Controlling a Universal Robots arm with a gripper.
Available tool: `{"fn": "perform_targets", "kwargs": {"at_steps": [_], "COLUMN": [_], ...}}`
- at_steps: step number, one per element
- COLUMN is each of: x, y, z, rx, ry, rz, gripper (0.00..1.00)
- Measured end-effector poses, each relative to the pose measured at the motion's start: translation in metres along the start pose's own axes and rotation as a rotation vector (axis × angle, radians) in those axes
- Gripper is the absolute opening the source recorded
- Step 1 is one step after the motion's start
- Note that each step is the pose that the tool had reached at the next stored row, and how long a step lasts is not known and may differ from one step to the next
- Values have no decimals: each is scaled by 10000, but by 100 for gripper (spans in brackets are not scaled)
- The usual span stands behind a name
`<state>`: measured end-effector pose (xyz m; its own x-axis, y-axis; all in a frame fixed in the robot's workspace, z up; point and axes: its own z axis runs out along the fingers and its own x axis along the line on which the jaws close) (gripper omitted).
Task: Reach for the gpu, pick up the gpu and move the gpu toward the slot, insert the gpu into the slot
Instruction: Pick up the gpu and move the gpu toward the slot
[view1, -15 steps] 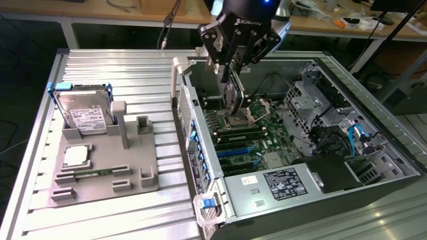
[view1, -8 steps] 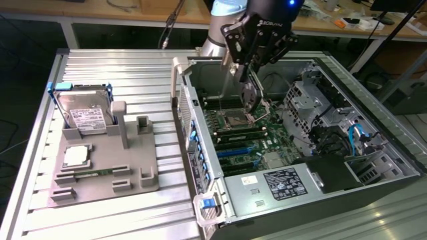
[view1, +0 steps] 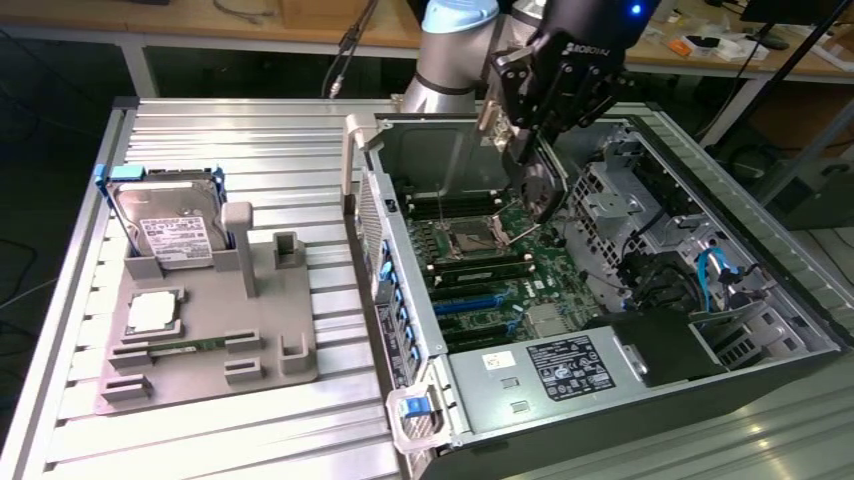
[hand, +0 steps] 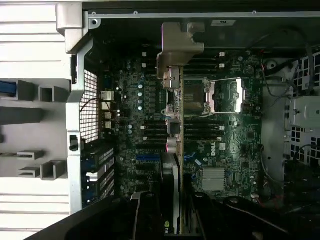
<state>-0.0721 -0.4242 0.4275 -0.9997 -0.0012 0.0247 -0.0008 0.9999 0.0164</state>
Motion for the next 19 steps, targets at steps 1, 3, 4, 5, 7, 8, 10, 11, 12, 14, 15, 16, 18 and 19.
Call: {"fn": "perform_targets", "kwargs": {"at_steps": [1, 3, 4, 5, 7, 8, 10, 11, 12, 14, 15, 16, 18, 19], "x": [-53, -154, -200, -259, -311, -310, -311, -311, -311, -311, -311, -311, -311, -311], "y": [0, 0, 0, 0, 0, -1, 0, 0, 0, 0, 0, 0, 0, 0], "z": [-1, -4, -5, -6, -8, -8, -8, -8, -8, -8, -8, -8, -8, -8], "rx": [-1, 0, 0, 0, 3, 3, 4, 4, 4, 4, 4, 4, 4, 4], "ry": [7, 21, 27, 34, 42, 42, 42, 42, 42, 42, 42, 42, 42, 42], "rz": [2, 1, 2, 1, 1, 1, 1, 2, 2, 2, 2, 2, 2, 1], "gripper": [27, 27, 27, 27, 27, 27, 27, 27, 27, 27, 27, 27, 27, 27]}}
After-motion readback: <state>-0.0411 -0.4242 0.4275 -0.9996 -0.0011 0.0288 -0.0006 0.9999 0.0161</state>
